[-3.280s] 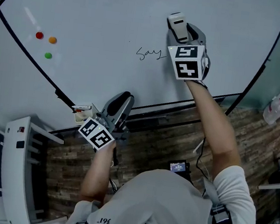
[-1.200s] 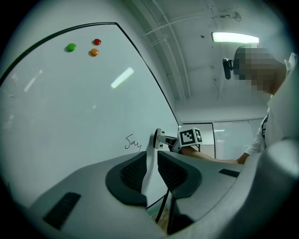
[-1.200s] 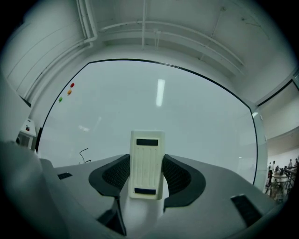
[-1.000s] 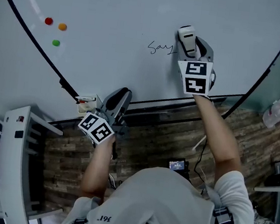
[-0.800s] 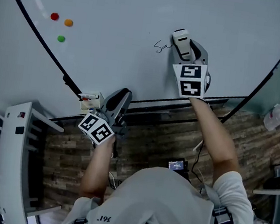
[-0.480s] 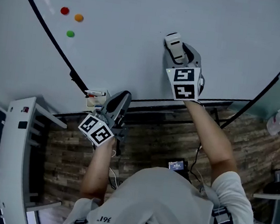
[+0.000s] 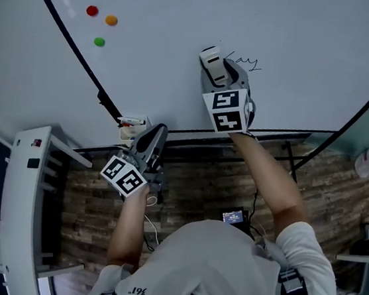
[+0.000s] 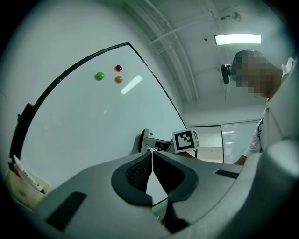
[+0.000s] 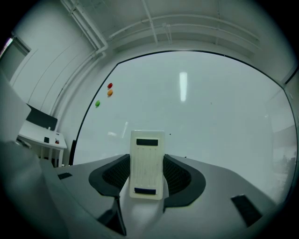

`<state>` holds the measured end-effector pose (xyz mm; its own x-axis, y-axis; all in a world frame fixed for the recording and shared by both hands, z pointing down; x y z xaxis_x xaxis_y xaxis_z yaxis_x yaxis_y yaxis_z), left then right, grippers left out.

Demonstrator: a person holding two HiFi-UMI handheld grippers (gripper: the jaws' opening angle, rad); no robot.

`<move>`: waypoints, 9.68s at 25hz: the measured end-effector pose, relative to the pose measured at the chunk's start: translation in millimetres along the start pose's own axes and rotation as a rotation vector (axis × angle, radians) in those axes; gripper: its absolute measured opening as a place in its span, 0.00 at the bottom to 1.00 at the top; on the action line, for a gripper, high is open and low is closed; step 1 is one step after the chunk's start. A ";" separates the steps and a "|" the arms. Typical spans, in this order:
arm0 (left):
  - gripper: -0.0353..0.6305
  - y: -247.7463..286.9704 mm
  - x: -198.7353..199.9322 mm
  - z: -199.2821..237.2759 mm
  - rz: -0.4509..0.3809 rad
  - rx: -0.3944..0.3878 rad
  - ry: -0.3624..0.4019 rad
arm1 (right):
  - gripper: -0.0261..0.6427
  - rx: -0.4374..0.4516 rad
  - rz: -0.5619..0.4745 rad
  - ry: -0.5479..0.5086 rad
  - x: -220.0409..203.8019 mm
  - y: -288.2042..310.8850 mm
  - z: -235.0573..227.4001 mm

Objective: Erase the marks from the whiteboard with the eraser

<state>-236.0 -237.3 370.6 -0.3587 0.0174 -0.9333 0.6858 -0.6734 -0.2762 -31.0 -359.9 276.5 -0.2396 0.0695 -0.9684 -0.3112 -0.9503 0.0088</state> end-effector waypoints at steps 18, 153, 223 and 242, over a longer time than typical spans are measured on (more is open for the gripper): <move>0.07 0.1 -0.7 5.3 0.011 0.005 -0.002 | 0.40 -0.041 0.047 0.029 -9.4 21.0 13.1; 0.07 136.2 -113.4 -123.4 0.095 -0.066 -0.127 | 0.40 -0.003 -0.017 0.199 -107.0 -145.4 -222.0; 0.07 -53.3 -114.4 -252.5 0.158 -0.135 -0.213 | 0.40 0.029 0.145 0.377 -150.3 -376.0 -85.7; 0.07 -51.0 -120.1 -254.7 0.186 -0.144 -0.213 | 0.40 0.053 0.173 0.433 -165.2 -377.4 -83.9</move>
<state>-66.6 -16.8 438.2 -0.3329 -0.2613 -0.9060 0.8291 -0.5388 -0.1492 203.2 -38.3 412.2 0.1107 -0.2320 -0.9664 -0.3496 -0.9193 0.1807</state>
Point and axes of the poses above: the fingertips, and each gripper's own axes: y forward along the fingers, z to its left, x out of its top, the point moved 6 cm from there along -y, backward along the fingers, and after that the axes turned 5 degrees about y, right-handed, at the moved point
